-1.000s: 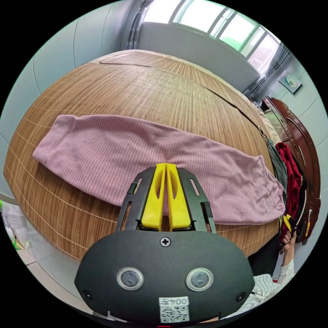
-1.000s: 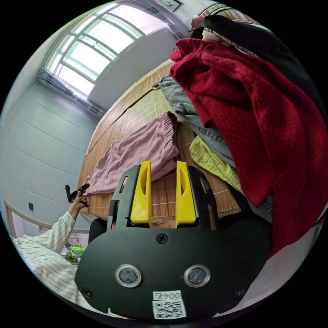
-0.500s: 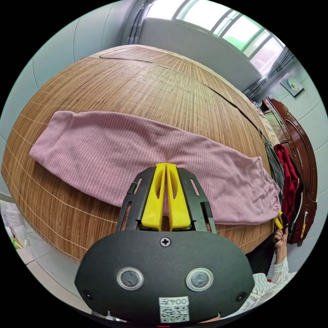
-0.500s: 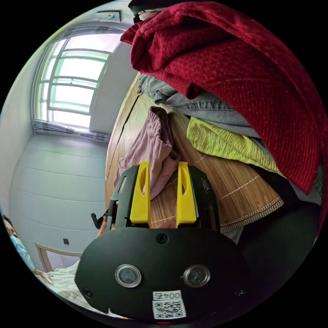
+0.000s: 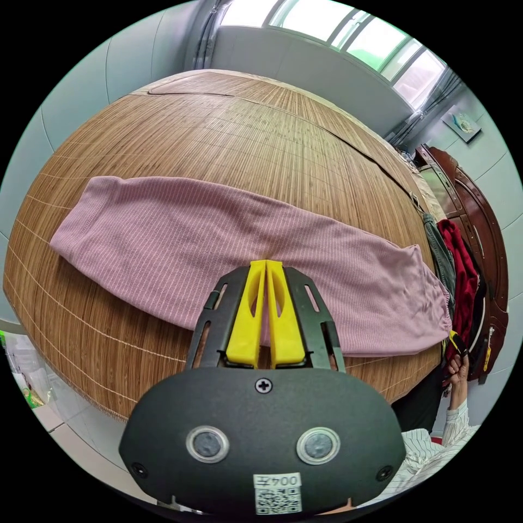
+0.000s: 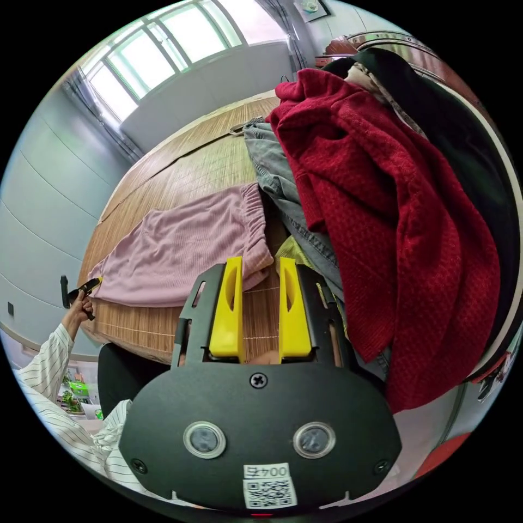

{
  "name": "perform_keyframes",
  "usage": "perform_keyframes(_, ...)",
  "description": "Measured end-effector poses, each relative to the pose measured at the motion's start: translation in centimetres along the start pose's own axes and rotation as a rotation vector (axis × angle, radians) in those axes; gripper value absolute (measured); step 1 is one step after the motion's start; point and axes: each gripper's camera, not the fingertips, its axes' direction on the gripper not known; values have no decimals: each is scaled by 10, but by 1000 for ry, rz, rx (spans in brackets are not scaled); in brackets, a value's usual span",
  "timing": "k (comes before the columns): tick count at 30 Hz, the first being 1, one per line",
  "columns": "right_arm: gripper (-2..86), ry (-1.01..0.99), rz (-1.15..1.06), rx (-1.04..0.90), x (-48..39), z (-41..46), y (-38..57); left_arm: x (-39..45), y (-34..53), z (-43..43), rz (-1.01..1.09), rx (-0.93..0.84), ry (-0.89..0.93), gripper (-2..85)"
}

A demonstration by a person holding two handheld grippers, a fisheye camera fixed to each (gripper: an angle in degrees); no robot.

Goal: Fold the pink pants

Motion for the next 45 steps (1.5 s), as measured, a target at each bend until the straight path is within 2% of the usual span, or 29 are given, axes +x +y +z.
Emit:
perform_keyframes(2,98,4,2,-4,-9,3,-6,4,-1,-3,1,1,-10,6)
perform_keyframes(4,69,96,-11,4,-27,2,-10,6,-2,-5,2,0,-18,5)
perform_keyframes(6,46,276,-152,65,-74,-5,-13,8,-3,-7,7,-1,-24,4)
perform_keyframes(10,40,423,-382,76,-157,8,-29,9,-3,-11,-6,7,-14,3)
perform_keyframes(12,40,461,-516,12,-208,38,-40,10,-3,-13,-8,10,-17,3)
perform_keyframes(15,46,495,-589,-156,-237,97,-50,14,-4,-16,-6,10,-26,3)
perform_keyframes(18,64,575,-665,-151,-252,103,-49,14,-5,-19,-13,8,-22,3)
perform_keyframes(22,132,392,-656,-113,-243,64,-51,13,-6,-23,-18,11,-10,3)
perform_keyframes(23,135,295,-630,-80,-232,45,-50,13,-7,-24,-23,10,-4,3)
perform_keyframes(25,136,147,-561,-28,-203,16,-49,13,-8,-26,-26,9,0,3)
perform_keyframes(27,133,19,-384,21,-141,-11,-49,14,-8,-27,-23,8,-1,3)
perform_keyframes(33,127,-154,72,-17,12,-3,-22,14,-10,-32,-25,11,13,4)
perform_keyframes(35,127,-131,81,-20,18,0,-15,16,-12,-34,-17,8,6,4)
perform_keyframes(42,113,-286,186,-42,31,24,-19,19,-15,-39,-14,6,9,3)
perform_keyframes(45,75,-244,144,-35,20,22,-24,21,-16,-41,-9,7,7,3)
